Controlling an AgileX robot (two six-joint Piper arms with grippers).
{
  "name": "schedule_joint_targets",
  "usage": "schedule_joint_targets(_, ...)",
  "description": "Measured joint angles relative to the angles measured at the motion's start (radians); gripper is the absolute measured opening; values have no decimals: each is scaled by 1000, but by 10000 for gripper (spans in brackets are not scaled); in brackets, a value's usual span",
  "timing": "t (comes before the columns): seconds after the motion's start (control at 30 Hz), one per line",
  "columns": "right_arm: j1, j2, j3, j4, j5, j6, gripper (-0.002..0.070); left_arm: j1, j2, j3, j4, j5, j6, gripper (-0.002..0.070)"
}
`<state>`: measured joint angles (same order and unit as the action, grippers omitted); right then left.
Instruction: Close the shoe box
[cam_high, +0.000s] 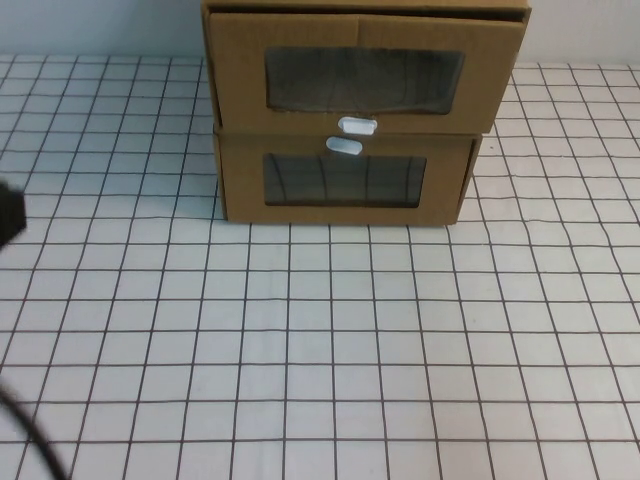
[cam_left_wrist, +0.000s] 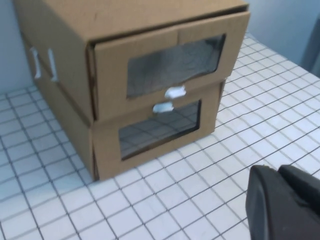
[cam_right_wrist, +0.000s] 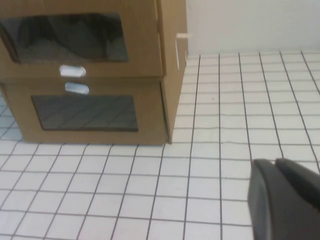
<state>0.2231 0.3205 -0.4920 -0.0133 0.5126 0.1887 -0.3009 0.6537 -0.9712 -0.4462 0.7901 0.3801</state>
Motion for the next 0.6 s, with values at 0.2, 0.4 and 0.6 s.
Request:
schedule_joint_targets(0.2, 0, -85, 148, 2, -63, -24, -15, 0, -346, 434, -33, -194, 4, -3)
schedule_joint_targets(0.4, 0, -108, 252, -4, -155, -29, -15, 0, -555, 641, -26, -316, 11, -2)
schedule_joint_targets(0.6, 0, -108, 256, -5, -184, -30, -15, 0, -570, 705, -10, -356, 14, -3)
